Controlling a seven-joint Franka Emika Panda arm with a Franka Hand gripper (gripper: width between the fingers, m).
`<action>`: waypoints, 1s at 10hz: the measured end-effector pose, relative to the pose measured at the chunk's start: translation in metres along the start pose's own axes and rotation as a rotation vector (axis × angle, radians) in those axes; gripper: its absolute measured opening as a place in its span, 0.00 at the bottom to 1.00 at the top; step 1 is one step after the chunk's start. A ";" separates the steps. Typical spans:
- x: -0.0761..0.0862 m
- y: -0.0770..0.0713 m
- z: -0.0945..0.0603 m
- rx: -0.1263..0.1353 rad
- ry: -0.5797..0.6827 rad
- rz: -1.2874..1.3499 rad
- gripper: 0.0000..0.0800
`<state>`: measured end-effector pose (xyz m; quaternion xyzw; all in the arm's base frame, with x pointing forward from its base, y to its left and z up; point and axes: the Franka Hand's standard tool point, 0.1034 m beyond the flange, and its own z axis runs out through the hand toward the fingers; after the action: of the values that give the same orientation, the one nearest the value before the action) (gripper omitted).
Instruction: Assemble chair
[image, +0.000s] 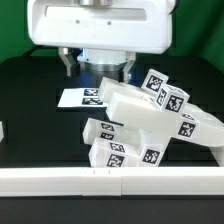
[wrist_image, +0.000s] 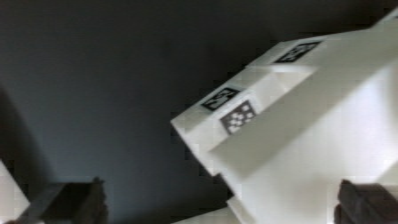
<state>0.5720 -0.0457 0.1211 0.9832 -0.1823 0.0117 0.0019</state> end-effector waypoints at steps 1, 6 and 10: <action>0.003 0.007 -0.001 -0.001 -0.002 -0.004 0.81; 0.006 0.026 0.007 -0.010 0.009 -0.005 0.81; 0.003 0.035 0.020 -0.025 0.004 -0.005 0.81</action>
Offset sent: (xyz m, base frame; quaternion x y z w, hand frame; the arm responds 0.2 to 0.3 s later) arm 0.0024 -0.0164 -0.0004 0.0018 -0.0041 -0.0144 0.9999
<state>0.5626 -0.0800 0.1007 0.9835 -0.1800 0.0114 0.0146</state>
